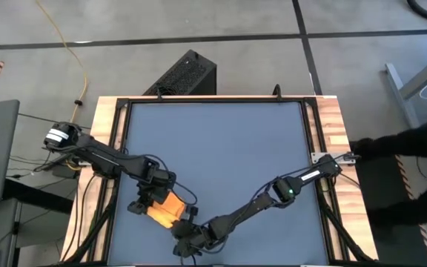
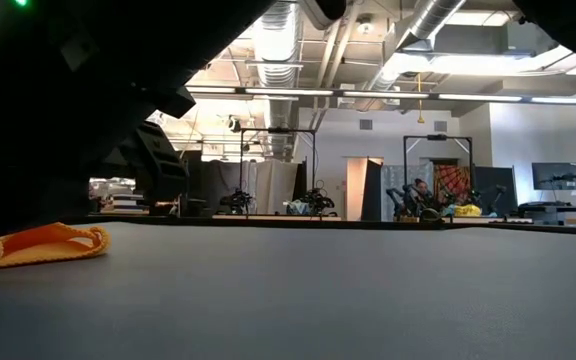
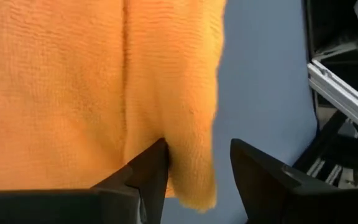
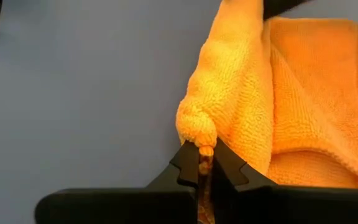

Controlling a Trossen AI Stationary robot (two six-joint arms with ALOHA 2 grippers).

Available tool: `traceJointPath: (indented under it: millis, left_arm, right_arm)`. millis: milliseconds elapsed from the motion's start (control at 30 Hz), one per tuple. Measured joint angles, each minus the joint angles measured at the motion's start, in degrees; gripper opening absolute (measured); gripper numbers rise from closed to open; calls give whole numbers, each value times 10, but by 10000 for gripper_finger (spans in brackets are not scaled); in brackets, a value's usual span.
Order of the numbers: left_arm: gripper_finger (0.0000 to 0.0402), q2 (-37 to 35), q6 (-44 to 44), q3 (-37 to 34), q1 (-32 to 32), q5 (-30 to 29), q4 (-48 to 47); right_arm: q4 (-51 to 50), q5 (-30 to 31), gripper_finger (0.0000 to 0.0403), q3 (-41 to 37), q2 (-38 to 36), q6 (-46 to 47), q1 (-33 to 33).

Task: Roll towel
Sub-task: Roll the orange microfiber towel

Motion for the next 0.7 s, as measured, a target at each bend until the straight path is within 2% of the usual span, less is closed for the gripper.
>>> traceJointPath:
  millis: [133,400,567,700]
  left_arm:
    - [160,-43,12,-12,-1,-25,-30]
    - [159,-185,-30,-30,-1,-93,-6]
    - [159,-257,-38,-30,-10,-121,-4]
    - [159,-275,-50,-52,-59,-147,49]
  right_arm:
    - [-1,-5,30,0,0,8,-1]
    - [-9,-32,30,0,-1,30,-7]
    - [-21,-44,30,1,-1,96,-6]
    - [-16,-44,30,0,-1,164,-4]
